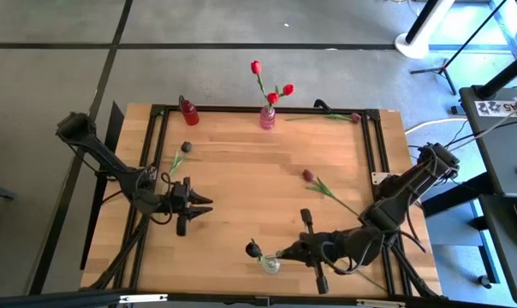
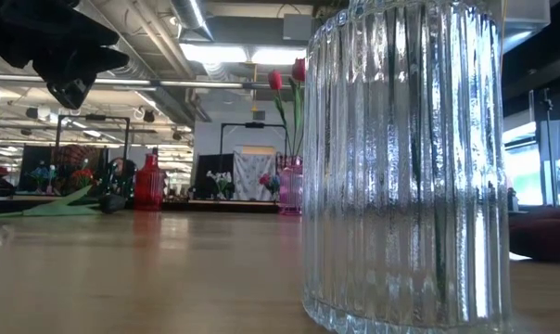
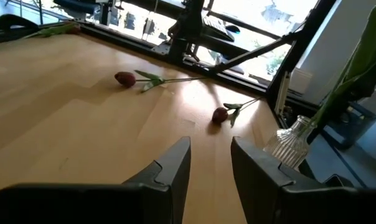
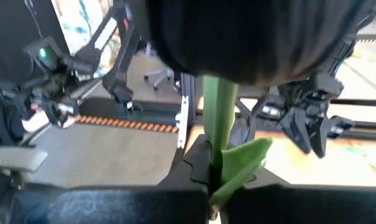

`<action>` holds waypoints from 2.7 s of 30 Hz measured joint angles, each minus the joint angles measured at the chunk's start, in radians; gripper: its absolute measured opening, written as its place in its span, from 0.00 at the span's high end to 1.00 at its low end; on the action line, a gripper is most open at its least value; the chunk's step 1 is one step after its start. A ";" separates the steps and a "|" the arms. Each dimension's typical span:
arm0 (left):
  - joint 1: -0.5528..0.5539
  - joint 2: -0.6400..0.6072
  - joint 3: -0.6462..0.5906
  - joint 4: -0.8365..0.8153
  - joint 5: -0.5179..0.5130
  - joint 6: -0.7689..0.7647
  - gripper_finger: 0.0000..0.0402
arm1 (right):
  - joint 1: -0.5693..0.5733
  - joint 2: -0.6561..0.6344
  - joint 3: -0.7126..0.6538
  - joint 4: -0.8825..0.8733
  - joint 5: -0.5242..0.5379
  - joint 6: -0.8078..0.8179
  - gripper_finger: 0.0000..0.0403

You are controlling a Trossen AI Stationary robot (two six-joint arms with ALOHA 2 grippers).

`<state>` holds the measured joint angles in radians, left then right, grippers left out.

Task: Sort flowers into vase by color
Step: Put the right black flower into the transparent flower vase, then put the black flower into the transparent flower vase

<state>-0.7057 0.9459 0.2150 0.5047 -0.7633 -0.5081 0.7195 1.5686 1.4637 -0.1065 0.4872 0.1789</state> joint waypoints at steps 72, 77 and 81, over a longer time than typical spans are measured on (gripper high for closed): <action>0.676 -0.113 0.172 -1.189 0.235 -0.450 0.72 | -0.052 0.033 0.031 -0.191 -0.155 0.076 0.85; 0.765 -0.027 0.241 -1.280 0.208 -0.452 0.72 | -0.052 0.036 0.031 -0.194 -0.130 0.042 0.66; 0.842 0.028 0.254 -1.292 0.254 -0.473 0.72 | -0.052 0.036 0.031 -0.185 -0.130 0.032 0.52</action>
<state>0.1366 0.9734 0.4686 -0.7875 -0.5091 -0.9809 0.6670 1.6047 1.4952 -0.2919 0.3573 0.2112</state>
